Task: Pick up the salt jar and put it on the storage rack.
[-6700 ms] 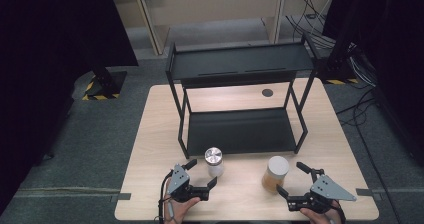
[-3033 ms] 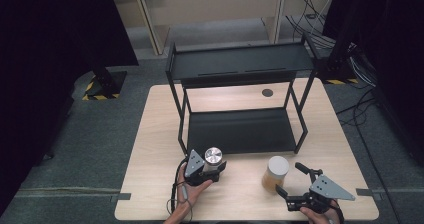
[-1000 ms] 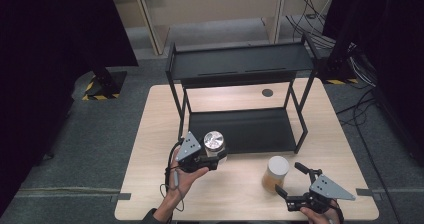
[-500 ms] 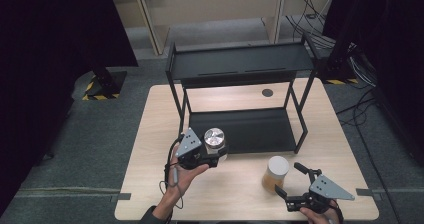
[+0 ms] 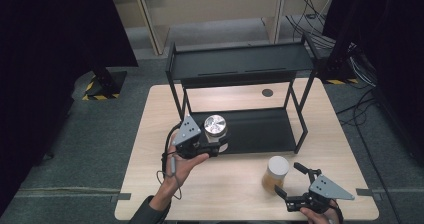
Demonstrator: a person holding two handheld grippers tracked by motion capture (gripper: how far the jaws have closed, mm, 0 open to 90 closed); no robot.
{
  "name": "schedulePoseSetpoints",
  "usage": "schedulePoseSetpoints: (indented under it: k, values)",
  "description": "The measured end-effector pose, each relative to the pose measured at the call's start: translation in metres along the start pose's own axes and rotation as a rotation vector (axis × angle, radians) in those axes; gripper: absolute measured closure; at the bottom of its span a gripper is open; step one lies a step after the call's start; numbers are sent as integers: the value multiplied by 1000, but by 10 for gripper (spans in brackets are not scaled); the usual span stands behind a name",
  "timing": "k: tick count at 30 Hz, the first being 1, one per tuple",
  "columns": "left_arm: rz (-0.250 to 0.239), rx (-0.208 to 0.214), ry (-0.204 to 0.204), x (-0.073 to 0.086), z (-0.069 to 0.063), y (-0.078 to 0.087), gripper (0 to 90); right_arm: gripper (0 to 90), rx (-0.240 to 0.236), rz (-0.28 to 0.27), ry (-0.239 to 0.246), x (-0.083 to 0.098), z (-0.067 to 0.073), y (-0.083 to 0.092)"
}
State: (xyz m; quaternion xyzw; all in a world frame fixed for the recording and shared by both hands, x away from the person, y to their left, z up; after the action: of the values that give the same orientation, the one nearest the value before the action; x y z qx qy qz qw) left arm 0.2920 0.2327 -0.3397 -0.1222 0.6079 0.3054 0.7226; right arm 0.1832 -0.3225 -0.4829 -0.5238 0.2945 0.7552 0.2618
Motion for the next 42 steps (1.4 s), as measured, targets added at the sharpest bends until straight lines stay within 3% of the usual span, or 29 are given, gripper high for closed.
schedulePoseSetpoints:
  k: [5,8,17,33,42]
  values:
    - [9,12,13,-19,13,-1,310,4,-2,0,0,0,0,0]
    - [7,12,22,-23,16,-1,311,4,-2,2,-2,0,0,0]
    - [8,-12,-1,-46,22,-4,310,4,-3,4,-3,0,0,-1]
    - [27,5,-8,-90,41,-12,311,4,-4,9,-3,0,-1,-1]
    - [20,5,9,-113,51,-12,311,4,-4,11,-3,0,-1,-1]
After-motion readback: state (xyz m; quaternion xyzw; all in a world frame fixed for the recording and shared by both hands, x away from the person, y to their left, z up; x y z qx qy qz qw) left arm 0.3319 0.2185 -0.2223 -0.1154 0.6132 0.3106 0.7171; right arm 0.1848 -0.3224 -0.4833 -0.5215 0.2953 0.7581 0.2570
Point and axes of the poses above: each handheld gripper's, and its own axes: y roughly backward along the jaws, x roughly out of its underside, z roughly to its left, the point moved 1 cm from there along -y, roughly forward along the jaws, and after that the axes turned 15 degrees about -y, right-handed, at the moved point
